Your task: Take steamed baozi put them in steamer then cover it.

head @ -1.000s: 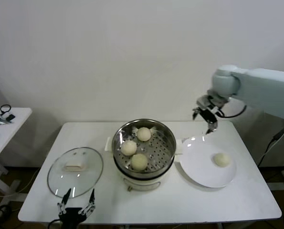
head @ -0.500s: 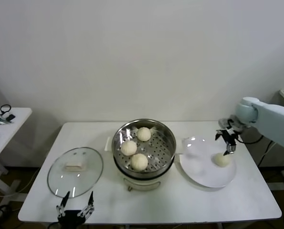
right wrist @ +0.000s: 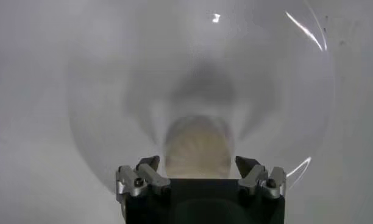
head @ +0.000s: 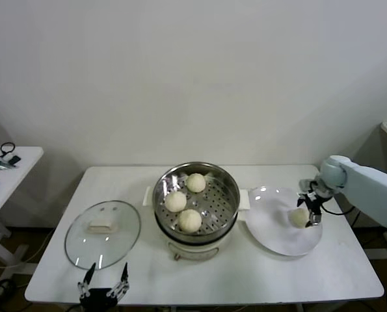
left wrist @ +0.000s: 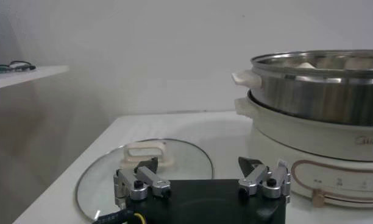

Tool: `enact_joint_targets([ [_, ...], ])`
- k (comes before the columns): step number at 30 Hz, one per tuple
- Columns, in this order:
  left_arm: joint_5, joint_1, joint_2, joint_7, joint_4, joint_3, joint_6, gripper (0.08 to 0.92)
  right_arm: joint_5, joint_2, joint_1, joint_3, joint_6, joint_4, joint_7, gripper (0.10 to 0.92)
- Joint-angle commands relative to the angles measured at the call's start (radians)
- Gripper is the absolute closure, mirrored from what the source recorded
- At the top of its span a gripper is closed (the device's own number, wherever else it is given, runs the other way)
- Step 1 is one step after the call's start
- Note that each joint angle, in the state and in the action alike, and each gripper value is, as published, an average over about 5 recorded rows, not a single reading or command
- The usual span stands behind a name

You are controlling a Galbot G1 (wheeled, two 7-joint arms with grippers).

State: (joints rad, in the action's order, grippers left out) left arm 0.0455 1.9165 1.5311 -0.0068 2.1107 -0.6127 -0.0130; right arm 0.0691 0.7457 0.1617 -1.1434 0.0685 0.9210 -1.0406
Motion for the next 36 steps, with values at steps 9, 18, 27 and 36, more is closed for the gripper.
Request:
enact_joint_targets([
  [9,-0.001,-0.001,-0.006,-0.001,0.003,0.002,0.0,0.177,0.055,-0.039,0.076,-0.06,0.042,0.071,0.002,0.347],
  [18,0.003,-0.008,-0.018,0.006,0.009,0.008,0.015,0.177,0.43,0.023,0.739,-0.598,0.153,0.378,0.013,0.363],
  [27,0.009,-0.017,-0.032,0.012,0.01,0.014,0.021,0.177,0.792,0.217,0.986,-0.607,0.299,0.662,0.086,0.372],
  [36,0.018,-0.015,-0.042,0.014,0.025,0.008,0.024,0.177,0.836,0.395,0.794,-0.503,0.43,0.678,0.236,0.372],
])
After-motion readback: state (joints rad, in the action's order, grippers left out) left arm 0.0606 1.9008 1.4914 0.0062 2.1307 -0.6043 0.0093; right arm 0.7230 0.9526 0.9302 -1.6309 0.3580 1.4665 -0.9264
